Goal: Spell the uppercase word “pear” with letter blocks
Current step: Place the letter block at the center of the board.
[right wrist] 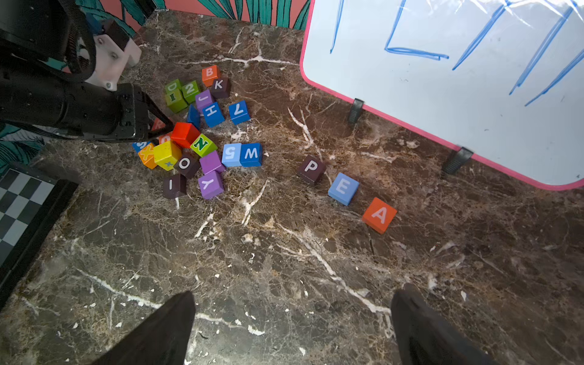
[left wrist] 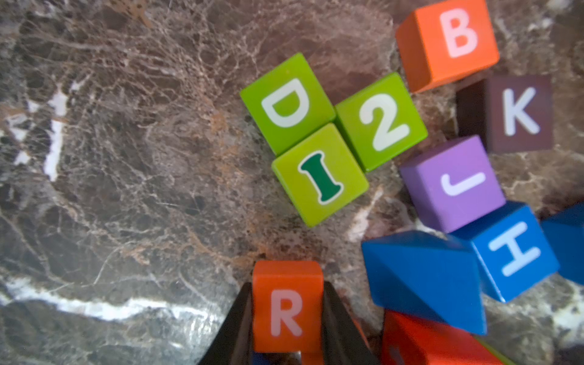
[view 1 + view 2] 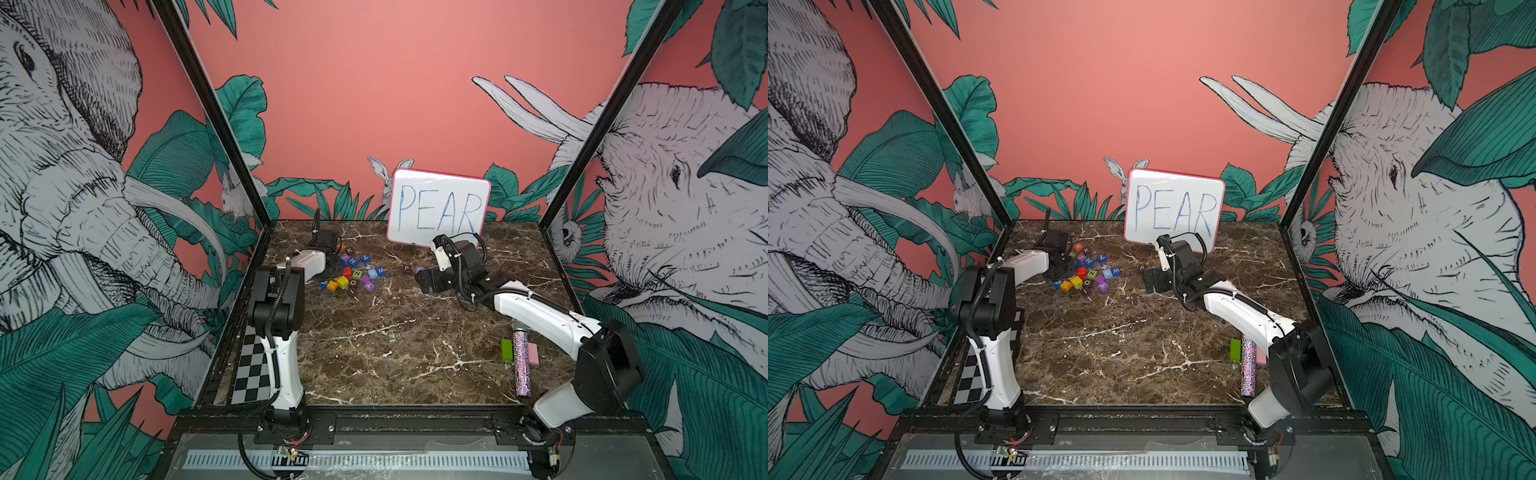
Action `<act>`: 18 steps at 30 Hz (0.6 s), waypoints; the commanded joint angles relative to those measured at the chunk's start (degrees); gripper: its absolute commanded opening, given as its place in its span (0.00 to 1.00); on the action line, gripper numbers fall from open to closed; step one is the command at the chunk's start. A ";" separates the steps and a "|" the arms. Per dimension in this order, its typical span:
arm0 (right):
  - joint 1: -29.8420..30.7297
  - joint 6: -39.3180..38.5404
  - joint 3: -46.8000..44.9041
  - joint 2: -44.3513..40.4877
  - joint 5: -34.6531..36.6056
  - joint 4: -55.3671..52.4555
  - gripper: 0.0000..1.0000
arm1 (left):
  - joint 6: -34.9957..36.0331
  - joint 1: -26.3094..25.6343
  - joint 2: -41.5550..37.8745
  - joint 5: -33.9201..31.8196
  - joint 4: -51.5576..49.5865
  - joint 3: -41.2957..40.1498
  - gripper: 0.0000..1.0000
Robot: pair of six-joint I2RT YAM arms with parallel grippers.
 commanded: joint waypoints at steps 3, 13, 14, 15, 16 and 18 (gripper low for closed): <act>-2.16 -1.24 1.26 1.00 0.15 1.07 0.99 | -1.76 -0.20 -1.42 0.01 -6.16 -0.19 0.29; -2.97 1.40 -3.63 -1.26 -0.64 4.14 0.99 | -0.55 -3.58 -8.70 -3.36 -8.84 1.40 0.27; -3.05 1.49 -3.87 -1.44 -0.64 4.16 0.99 | -0.47 -4.19 -9.53 -3.51 -8.86 1.32 0.27; -3.25 1.60 -4.05 -1.55 -0.60 3.99 0.99 | -0.55 -4.75 -10.12 -3.49 -8.98 1.27 0.27; -3.49 1.67 -4.36 -1.73 -0.64 3.97 0.99 | -0.72 -5.31 -10.79 -3.66 -9.02 1.21 0.27; -4.22 2.51 -5.14 -2.05 -1.56 4.79 0.99 | -0.85 -6.81 -11.86 -4.13 -9.02 1.13 0.27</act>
